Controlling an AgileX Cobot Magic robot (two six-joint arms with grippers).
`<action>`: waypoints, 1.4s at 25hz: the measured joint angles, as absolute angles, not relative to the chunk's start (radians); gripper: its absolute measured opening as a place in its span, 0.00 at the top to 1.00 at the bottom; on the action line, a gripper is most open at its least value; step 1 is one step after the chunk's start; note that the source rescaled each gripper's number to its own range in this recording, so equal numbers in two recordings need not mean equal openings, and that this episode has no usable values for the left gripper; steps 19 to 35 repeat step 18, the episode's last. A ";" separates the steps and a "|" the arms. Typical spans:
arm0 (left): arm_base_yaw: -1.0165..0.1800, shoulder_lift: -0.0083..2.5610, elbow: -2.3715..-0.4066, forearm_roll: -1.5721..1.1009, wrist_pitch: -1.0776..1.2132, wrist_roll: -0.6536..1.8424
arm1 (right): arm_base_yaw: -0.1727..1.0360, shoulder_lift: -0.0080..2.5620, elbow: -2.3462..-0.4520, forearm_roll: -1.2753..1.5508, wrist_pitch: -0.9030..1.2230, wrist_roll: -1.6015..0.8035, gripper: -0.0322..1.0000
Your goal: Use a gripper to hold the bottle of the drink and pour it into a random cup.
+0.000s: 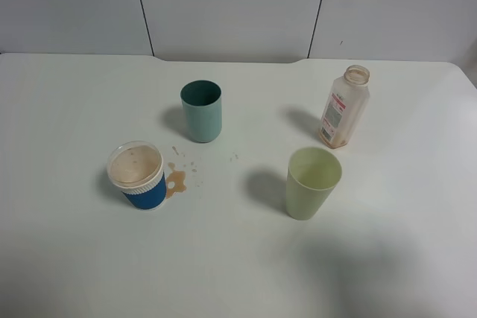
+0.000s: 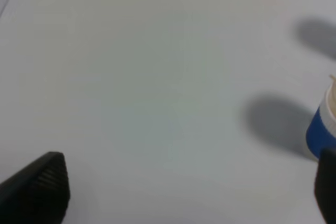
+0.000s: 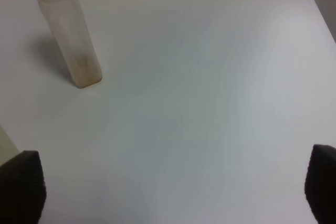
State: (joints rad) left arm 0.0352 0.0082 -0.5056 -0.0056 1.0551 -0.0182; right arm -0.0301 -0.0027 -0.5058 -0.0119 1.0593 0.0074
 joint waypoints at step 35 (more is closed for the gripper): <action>-0.047 0.008 -0.506 0.000 1.055 -0.018 | -0.030 -0.003 -0.506 -0.012 1.059 0.007 0.00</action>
